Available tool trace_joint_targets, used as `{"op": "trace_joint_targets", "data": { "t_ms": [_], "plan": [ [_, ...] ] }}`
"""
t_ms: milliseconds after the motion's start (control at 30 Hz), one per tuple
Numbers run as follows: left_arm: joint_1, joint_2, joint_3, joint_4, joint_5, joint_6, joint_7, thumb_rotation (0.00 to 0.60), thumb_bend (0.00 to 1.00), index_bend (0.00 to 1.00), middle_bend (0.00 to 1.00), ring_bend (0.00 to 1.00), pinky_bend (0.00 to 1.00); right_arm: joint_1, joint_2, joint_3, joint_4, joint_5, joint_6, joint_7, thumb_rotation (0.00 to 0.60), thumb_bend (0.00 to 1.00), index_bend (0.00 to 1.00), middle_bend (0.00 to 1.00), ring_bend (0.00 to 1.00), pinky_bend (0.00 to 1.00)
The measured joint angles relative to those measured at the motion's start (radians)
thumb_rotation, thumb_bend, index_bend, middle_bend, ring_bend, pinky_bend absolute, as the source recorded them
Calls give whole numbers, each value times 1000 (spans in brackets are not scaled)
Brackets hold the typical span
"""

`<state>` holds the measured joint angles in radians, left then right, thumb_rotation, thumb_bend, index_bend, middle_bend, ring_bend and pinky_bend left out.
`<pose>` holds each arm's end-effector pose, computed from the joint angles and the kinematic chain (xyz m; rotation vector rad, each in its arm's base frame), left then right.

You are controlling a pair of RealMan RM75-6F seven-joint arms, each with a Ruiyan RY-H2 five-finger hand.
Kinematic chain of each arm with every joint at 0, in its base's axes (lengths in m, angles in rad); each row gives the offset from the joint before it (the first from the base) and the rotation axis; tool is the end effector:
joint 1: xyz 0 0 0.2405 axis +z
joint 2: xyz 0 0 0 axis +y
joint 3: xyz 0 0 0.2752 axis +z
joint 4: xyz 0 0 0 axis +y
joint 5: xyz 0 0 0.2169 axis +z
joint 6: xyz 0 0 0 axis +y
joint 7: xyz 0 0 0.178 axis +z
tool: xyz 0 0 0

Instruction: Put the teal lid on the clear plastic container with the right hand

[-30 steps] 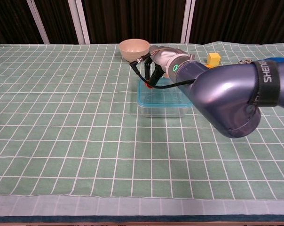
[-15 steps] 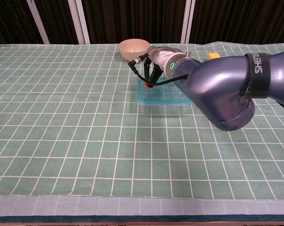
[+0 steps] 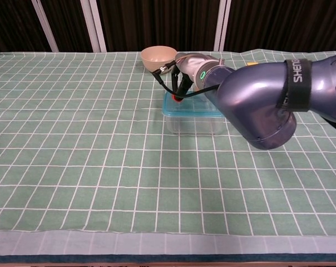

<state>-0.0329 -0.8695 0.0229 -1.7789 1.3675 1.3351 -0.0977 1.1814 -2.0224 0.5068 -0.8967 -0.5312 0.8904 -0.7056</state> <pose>-0.3603 0.1755 0.2040 -1.3078 -1.1582 -0.6713 -0.0365 -0.4837 -0.1228 1.6235 -1.0708 0.8200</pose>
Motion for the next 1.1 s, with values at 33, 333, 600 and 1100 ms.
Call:
{"op": "trace_joint_targets", "data": {
  "t_ms": [33,333,600,1100],
  "plan": [
    [0,0,0,0,0,0,0,600,460,92,0,0,0,-1,1,-2,0,2,-1,-3,600,533,646,150,37,0],
    [0,2,0,-3,-2,-3,-3,600,460,92,0,0,0,0,6,-8,-13,49,-30,-35,600,533,647,150,36,0],
    [-1,4,1,-2,-1,-5,-6,600,460,92,0,0,0,5,16,-18,-25,108,-43,-84,600,532,646,150,35,0],
    [0,4,1,-2,0,-6,-8,600,460,92,0,0,0,7,53,-58,-72,222,-45,-182,600,533,646,150,32,0]
  ]
}}
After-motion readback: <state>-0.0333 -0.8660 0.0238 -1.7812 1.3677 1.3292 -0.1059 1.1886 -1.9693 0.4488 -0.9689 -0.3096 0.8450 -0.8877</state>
